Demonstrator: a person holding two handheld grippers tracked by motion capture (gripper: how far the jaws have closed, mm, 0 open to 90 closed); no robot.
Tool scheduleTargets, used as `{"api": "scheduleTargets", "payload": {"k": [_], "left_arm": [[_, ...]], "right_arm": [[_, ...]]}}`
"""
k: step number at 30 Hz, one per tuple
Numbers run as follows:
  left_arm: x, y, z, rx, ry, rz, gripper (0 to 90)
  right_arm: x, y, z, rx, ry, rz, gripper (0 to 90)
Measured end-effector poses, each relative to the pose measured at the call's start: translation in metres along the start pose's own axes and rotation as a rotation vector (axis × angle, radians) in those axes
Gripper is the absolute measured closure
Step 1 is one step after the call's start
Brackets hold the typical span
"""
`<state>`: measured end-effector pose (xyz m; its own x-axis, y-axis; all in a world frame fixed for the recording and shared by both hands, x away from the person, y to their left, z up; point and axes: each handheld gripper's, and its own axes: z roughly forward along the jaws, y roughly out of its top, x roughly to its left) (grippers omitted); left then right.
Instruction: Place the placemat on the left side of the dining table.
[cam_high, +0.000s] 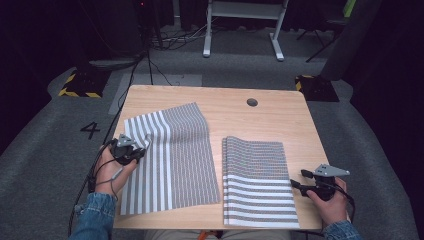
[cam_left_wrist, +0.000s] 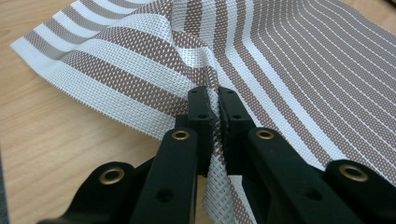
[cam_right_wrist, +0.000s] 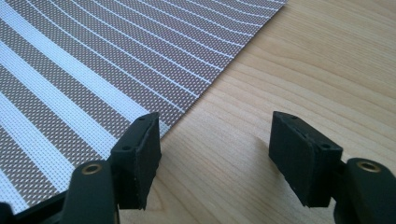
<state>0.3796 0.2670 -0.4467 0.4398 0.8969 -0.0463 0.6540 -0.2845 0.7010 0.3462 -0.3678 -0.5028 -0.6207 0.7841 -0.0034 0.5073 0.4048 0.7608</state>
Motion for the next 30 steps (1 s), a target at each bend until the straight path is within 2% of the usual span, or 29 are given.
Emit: {"api": "scheduleTargets", "payload": {"k": [3,5,8,9,12,13,14,15,16,17,18,20,23,24,26,27,28,29,30], "left_arm": [[0.008,0.003,0.003,0.002,0.001,-0.005,84.7],[0.018,0.006,0.008,-0.021,-0.005,-0.027,81.3],[0.029,0.007,0.011,-0.087,0.025,-0.064,70.7],[0.033,0.006,0.011,-0.111,0.032,-0.07,63.8],[0.034,0.004,0.01,-0.128,0.054,-0.081,50.0],[0.033,0.003,0.009,-0.136,0.055,-0.09,50.0],[0.029,0.0,0.006,-0.142,0.05,-0.106,42.7],[0.024,-0.002,0.004,-0.144,0.053,-0.11,40.4],[0.024,-0.002,0.004,-0.144,0.053,-0.11,39.1],[0.016,-0.005,-0.002,-0.148,0.051,-0.123,38.5],[0.016,-0.005,-0.002,-0.148,0.051,-0.123,38.1],[0.0,-0.01,-0.01,-0.154,0.037,-0.145,37.8],[-0.014,-0.015,-0.015,-0.135,0.029,-0.125,37.8],[-0.03,-0.025,-0.022,-0.118,0.047,-0.107,37.4],[-0.035,-0.029,-0.024,-0.111,0.049,-0.106,37.0],[-0.049,-0.042,-0.028,-0.1,0.05,-0.112,36.6],[-0.049,-0.042,-0.028,-0.1,0.05,-0.112,36.0],[-0.062,-0.055,-0.028,-0.072,0.052,-0.117,35.5],[-0.062,-0.055,-0.028,-0.072,0.052,-0.117,34.8]], "right_arm": [[0.0,0.0,0.0,-0.001,0.001,0.002,34.4],[0.0,0.0,0.0,0.0,0.0,0.002,34.4],[0.0,0.0,0.0,0.0,0.001,0.002,34.4],[0.0,0.0,0.0,-0.001,0.001,0.001,34.4],[0.0,0.0,0.0,-0.001,0.0,0.001,34.4],[0.0,0.0,0.0,-0.001,0.0,0.001,34.4],[0.0,0.0,0.0,0.0,0.0,0.002,34.4],[0.0,0.0,0.0,-0.001,0.0,0.001,34.4],[0.0,0.0,0.0,-0.001,0.0,0.001,34.4],[0.0,0.0,0.0,0.0,0.001,0.001,34.4],[0.0,0.0,0.0,0.0,0.001,0.002,34.4],[0.0,0.0,0.0,0.0,0.001,0.002,34.3],[0.0,0.0,0.0,0.0,0.001,0.001,34.2],[0.0,0.0,0.0,0.0,0.001,0.001,34.2],[0.0,0.0,0.0,0.0,0.002,0.001,34.2],[0.0,0.0,0.0,0.0,0.002,0.0,34.0],[0.0,0.0,0.0,0.0,0.003,0.001,34.0],[0.0,0.0,0.0,0.0,0.003,0.0,33.9],[0.0,0.0,0.0,0.0,0.003,0.0,33.9]]}}
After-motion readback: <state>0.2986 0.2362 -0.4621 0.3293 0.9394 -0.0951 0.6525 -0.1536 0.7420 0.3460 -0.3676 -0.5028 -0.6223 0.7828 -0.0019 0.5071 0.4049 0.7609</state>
